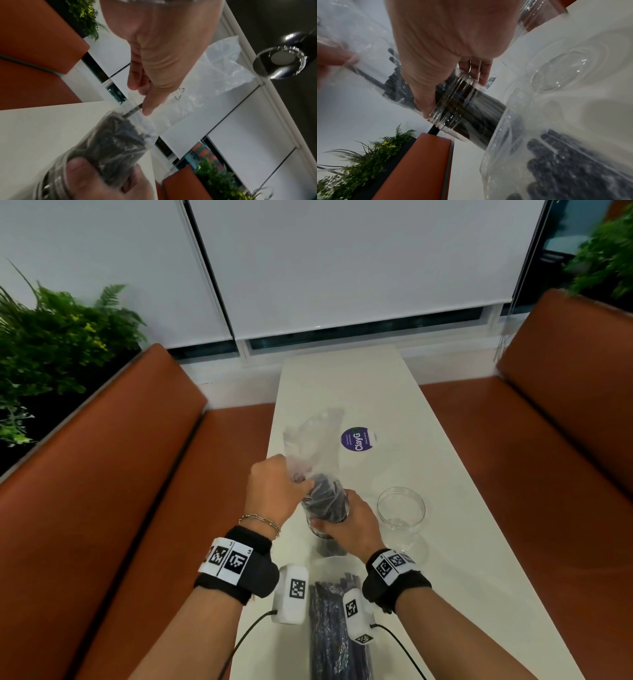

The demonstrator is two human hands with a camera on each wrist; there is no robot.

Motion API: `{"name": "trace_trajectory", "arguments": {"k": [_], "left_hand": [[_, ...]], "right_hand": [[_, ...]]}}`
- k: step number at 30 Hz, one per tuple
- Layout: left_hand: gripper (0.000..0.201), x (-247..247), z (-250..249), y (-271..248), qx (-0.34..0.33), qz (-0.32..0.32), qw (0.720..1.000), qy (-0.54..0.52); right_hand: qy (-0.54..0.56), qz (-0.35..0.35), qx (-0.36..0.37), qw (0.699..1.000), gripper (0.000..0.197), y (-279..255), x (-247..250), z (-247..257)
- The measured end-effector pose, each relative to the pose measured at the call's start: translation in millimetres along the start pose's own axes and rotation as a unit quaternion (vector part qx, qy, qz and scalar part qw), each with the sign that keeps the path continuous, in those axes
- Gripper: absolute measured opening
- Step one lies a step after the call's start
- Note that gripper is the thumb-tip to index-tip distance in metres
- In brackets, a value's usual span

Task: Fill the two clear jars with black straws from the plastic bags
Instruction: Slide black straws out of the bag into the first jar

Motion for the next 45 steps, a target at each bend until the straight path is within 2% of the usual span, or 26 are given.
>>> {"name": "trace_trajectory", "arguments": {"k": [4,6,9,12,16,19,23,28,30,34,37,45], "left_hand": [[0.030,-8,2,0,0.019,0.031,0.999,-0.006],[0.026,5,0,1,0.014,0.012,1.000,-0.018],[0.033,12,4,5,0.012,-0.017,0.999,-0.038],[0.047,-17,14,4,0.026,0.019,0.999,0.027],[0.043,-31,18,2,0.041,0.048,0.997,0.044],[0.037,-3,11,9,0.037,0.022,0.998,-0.043],[0.017,41,6,19,0.029,-0.035,0.983,-0.177],[0.029,50,4,27,0.029,-0.049,0.974,-0.221],[0.026,55,4,24,0.031,-0.066,0.969,-0.238],[0.034,71,7,23,0.044,-0.110,0.956,-0.269],[0.010,88,1,22,0.028,-0.130,0.948,-0.291],[0.009,146,16,19,0.042,-0.198,0.900,-0.386]], "right_hand": [[-0.001,0.000,0.002,1.000,0.081,-1,1,2],[-0.001,0.000,0.001,1.000,0.081,-1,2,3],[0.011,-0.001,-0.002,1.000,0.080,-2,3,1],[0.010,-0.002,0.001,1.000,0.078,-3,1,2],[0.010,0.002,-0.001,1.000,0.077,-3,1,4],[0.010,0.005,-0.002,1.000,0.079,-3,4,3],[0.015,0.001,0.000,1.000,0.080,-5,4,1],[0.001,0.005,-0.010,1.000,0.081,-6,-1,1],[0.007,0.006,-0.012,1.000,0.081,-6,-1,2],[0.004,0.010,-0.014,1.000,0.083,-6,-1,2],[0.006,0.011,-0.010,1.000,0.090,-7,0,3],[0.032,0.004,-0.013,0.999,0.096,2,1,10]]}}
Point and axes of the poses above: each hand's wrist, its own y-axis towards the middle knuckle, its own x-axis out of the back of the hand, z = x × y, the point moved 10 cm from there along y, towards the middle knuckle, and after that the axes turned 9 degrees about y, right-handed, at the moved point
